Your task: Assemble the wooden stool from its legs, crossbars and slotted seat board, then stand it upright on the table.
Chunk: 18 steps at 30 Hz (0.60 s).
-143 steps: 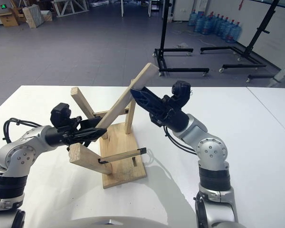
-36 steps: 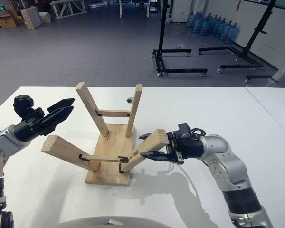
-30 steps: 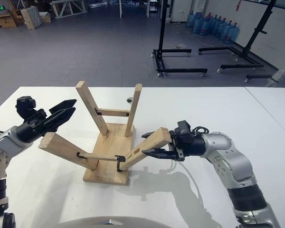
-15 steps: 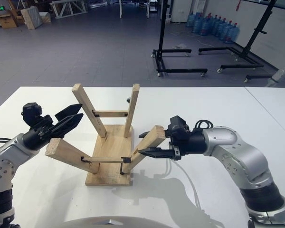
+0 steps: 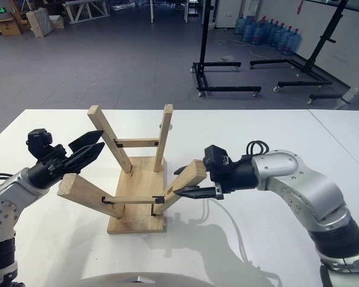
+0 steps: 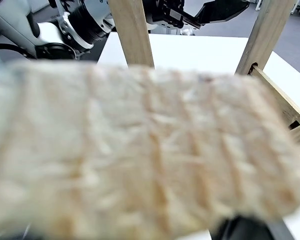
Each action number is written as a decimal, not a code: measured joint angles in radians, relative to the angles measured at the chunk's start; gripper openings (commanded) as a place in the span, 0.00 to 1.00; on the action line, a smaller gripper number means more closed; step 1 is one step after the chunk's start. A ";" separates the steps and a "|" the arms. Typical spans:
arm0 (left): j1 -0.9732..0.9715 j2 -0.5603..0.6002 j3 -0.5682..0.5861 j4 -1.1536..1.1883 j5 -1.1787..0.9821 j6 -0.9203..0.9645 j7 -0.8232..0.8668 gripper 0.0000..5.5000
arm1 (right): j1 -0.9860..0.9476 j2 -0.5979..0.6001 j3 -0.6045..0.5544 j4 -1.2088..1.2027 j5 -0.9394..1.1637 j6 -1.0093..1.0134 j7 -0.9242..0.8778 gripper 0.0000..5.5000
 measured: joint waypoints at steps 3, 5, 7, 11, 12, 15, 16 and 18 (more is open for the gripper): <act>0.000 -0.001 -0.007 0.000 0.000 -0.003 0.005 0.98 | -0.010 0.004 0.009 -0.034 0.001 0.029 -0.034 0.37; 0.000 -0.002 -0.012 -0.001 0.000 -0.006 0.013 0.98 | -0.016 0.008 0.014 -0.035 0.001 0.034 -0.040 0.37; 0.000 -0.005 -0.017 -0.001 0.000 -0.010 0.016 0.98 | -0.023 0.010 0.027 -0.035 -0.001 0.032 -0.049 0.37; -0.001 -0.005 -0.032 -0.001 0.002 -0.013 0.019 0.98 | -0.024 0.011 0.048 -0.033 -0.009 0.018 -0.053 0.37; -0.002 -0.008 -0.039 -0.001 0.001 -0.015 0.019 0.98 | -0.024 0.011 0.055 -0.032 -0.017 0.010 -0.058 0.37; -0.002 -0.014 -0.042 -0.001 0.004 -0.026 0.020 0.98 | -0.022 0.011 0.076 -0.034 -0.044 -0.009 -0.058 0.37; -0.002 -0.017 -0.042 -0.001 0.004 -0.032 0.022 0.98 | -0.019 0.010 0.079 -0.035 -0.052 -0.018 -0.059 0.37; 0.002 -0.018 -0.028 -0.001 -0.001 -0.033 0.026 0.98 | -0.013 0.010 0.078 -0.039 -0.053 -0.020 -0.062 0.37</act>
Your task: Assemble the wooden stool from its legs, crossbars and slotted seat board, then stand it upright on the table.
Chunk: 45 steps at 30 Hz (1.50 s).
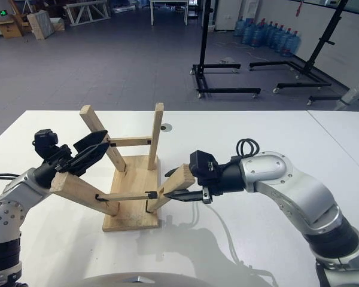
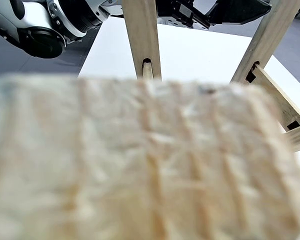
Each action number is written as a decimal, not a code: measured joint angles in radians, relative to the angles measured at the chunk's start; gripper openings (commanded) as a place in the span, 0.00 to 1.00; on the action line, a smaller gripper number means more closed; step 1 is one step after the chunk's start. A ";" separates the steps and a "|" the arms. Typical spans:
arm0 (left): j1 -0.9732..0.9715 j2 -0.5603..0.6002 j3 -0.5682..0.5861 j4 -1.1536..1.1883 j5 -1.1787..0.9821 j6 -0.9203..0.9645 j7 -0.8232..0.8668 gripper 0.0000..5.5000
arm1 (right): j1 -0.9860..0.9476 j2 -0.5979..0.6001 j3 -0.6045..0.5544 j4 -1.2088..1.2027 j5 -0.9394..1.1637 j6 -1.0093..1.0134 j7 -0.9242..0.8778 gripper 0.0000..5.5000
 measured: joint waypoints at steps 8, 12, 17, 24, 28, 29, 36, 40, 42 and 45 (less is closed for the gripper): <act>0.001 0.000 0.015 -0.012 -0.006 -0.006 0.009 0.98 | -0.005 0.000 0.011 -0.004 -0.008 -0.002 -0.014 0.37; 0.008 -0.018 0.005 -0.028 -0.005 -0.018 0.025 0.98 | -0.051 0.006 0.045 0.002 -0.017 0.014 -0.018 0.37; 0.008 -0.027 0.006 -0.030 -0.005 -0.031 0.036 0.98 | -0.077 0.020 0.069 0.014 -0.029 0.020 -0.018 0.37; -0.057 0.062 0.210 -0.060 -0.160 -0.061 0.064 0.98 | -0.054 -0.010 0.041 0.016 -0.028 0.020 0.003 0.37; 0.030 0.063 0.241 -0.160 -0.281 -0.036 0.097 0.98 | -0.048 -0.022 0.030 0.014 -0.027 0.020 0.012 0.37; 0.073 0.063 0.234 -0.185 -0.289 -0.024 0.098 0.98 | -0.045 -0.024 0.026 0.013 -0.026 0.020 0.012 0.37; 0.215 0.038 0.072 -0.182 -0.155 -0.020 0.075 0.98 | -0.044 -0.043 0.012 0.015 -0.021 0.020 0.031 0.37; 0.217 0.038 0.052 -0.150 -0.111 -0.050 0.049 0.98 | -0.044 -0.038 0.014 0.015 -0.022 0.017 0.027 0.37; 0.215 0.042 0.051 -0.140 -0.106 -0.058 0.038 0.98 | -0.027 -0.009 0.007 0.017 -0.025 0.007 0.014 0.37; 0.203 0.045 0.045 -0.118 -0.097 -0.063 0.032 0.98 | 0.003 0.034 0.005 0.025 -0.031 -0.019 -0.007 0.37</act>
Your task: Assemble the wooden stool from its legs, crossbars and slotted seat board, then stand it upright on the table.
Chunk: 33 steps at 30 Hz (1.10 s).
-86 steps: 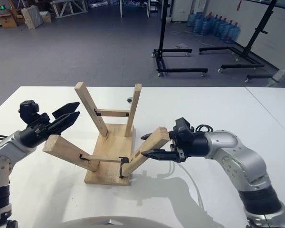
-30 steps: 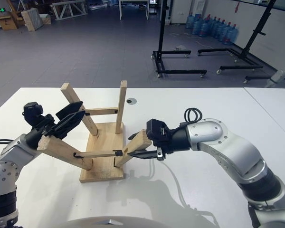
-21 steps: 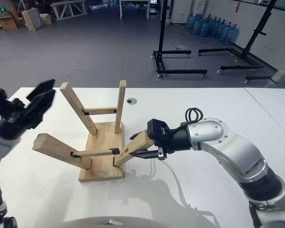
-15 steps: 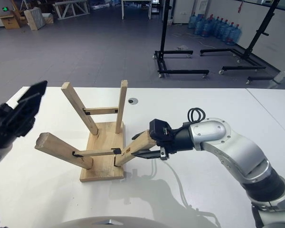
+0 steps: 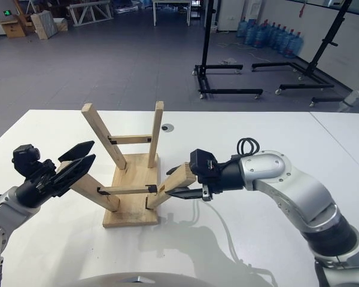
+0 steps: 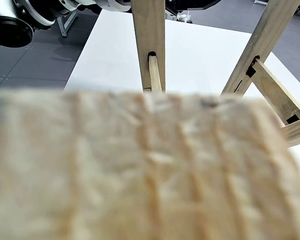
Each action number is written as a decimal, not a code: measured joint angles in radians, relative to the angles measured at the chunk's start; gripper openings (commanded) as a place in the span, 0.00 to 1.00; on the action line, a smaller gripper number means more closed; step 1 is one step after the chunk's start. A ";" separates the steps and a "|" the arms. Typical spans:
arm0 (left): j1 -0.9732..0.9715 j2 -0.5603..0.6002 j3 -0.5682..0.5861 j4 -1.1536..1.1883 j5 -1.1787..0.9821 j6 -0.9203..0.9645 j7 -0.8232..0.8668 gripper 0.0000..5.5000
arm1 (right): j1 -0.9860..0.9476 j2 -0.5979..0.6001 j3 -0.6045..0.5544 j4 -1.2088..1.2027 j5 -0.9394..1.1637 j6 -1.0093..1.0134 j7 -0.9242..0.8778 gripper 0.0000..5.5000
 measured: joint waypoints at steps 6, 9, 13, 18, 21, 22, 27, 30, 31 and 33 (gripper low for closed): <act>-0.012 0.008 -0.008 0.017 0.009 -0.005 -0.003 0.98 | 0.012 0.060 0.002 0.000 -0.006 -0.008 -0.031 0.37; -0.013 0.016 -0.037 0.028 0.028 0.014 0.002 0.98 | 0.015 0.115 0.009 0.001 -0.008 -0.006 -0.077 0.37; -0.022 0.018 -0.052 0.049 0.032 0.029 -0.001 0.98 | 0.022 0.149 0.026 -0.003 -0.030 -0.023 -0.110 0.37; -0.049 0.045 -0.054 0.068 0.033 0.056 -0.005 0.98 | 0.052 0.164 0.045 -0.028 -0.058 -0.048 -0.128 0.37; -0.054 0.047 -0.057 0.072 0.038 0.059 -0.004 0.98 | 0.060 0.167 0.046 -0.032 -0.064 -0.060 -0.128 0.37; -0.054 0.043 -0.059 0.071 0.041 0.057 -0.003 0.98 | 0.064 0.166 0.043 -0.031 -0.064 -0.065 -0.127 0.37; 0.007 -0.050 -0.082 0.003 0.061 0.007 0.051 0.98 | 0.089 0.131 -0.005 -0.021 -0.051 -0.085 -0.072 0.37; 0.074 -0.128 -0.117 -0.056 0.082 -0.047 0.100 0.98 | 0.092 0.111 -0.033 -0.007 -0.037 -0.087 -0.028 0.37; 0.092 -0.151 -0.130 -0.071 0.100 -0.064 0.114 0.98 | 0.092 0.105 -0.040 0.003 -0.027 -0.088 -0.018 0.37; 0.128 -0.200 -0.159 -0.092 0.121 -0.105 0.137 0.98 | 0.092 0.100 -0.056 0.019 -0.017 -0.087 0.004 0.37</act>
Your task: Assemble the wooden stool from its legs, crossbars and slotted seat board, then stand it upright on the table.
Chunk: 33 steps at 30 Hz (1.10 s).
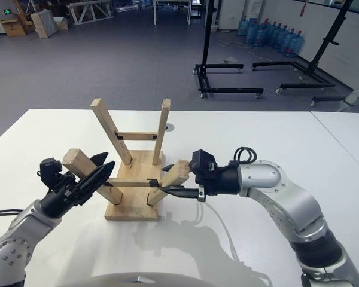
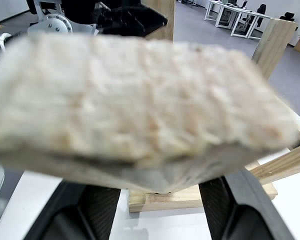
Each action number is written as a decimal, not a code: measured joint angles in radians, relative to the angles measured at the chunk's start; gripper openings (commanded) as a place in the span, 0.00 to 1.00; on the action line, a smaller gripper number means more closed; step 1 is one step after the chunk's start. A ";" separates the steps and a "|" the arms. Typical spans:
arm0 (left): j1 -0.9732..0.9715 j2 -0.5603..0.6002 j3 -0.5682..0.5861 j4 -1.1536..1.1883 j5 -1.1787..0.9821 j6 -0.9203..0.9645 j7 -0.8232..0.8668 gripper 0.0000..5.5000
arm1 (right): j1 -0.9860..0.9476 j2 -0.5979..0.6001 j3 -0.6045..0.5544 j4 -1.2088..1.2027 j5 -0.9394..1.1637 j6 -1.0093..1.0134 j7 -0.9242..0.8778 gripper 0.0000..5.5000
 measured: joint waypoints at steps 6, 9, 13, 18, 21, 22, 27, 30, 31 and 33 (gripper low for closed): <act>0.070 -0.072 -0.070 -0.059 0.059 -0.074 0.041 0.98 | -0.017 -0.034 -0.032 0.057 0.031 0.004 0.076 0.37; 0.100 -0.099 -0.103 -0.075 0.082 -0.103 0.061 0.98 | -0.048 -0.050 -0.032 0.091 0.043 0.023 0.111 0.37; 0.144 -0.137 -0.154 -0.097 0.124 -0.159 0.074 0.98 | -0.103 -0.068 -0.025 0.131 0.048 0.046 0.154 0.37; 0.169 -0.167 -0.211 -0.097 0.176 -0.208 0.091 0.98 | -0.162 -0.071 -0.002 0.166 0.045 0.067 0.194 0.37; 0.173 -0.180 -0.233 -0.097 0.193 -0.231 0.104 0.98 | -0.197 -0.069 0.014 0.177 0.041 0.086 0.203 0.37; 0.173 -0.182 -0.237 -0.097 0.198 -0.235 0.108 0.98 | -0.202 -0.069 0.018 0.177 0.038 0.088 0.205 0.37; 0.175 -0.187 -0.244 -0.094 0.217 -0.256 0.115 0.98 | -0.235 -0.060 0.051 0.177 0.017 0.089 0.211 0.37; 0.174 -0.186 -0.244 -0.088 0.220 -0.271 0.122 0.98 | -0.276 -0.049 0.084 0.193 0.002 0.105 0.222 0.37; 0.173 -0.186 -0.244 -0.086 0.221 -0.274 0.123 0.98 | -0.291 -0.046 0.099 0.202 -0.004 0.113 0.228 0.37; 0.165 -0.186 -0.244 -0.078 0.223 -0.279 0.127 0.98 | -0.327 -0.040 0.127 0.221 -0.015 0.133 0.235 0.37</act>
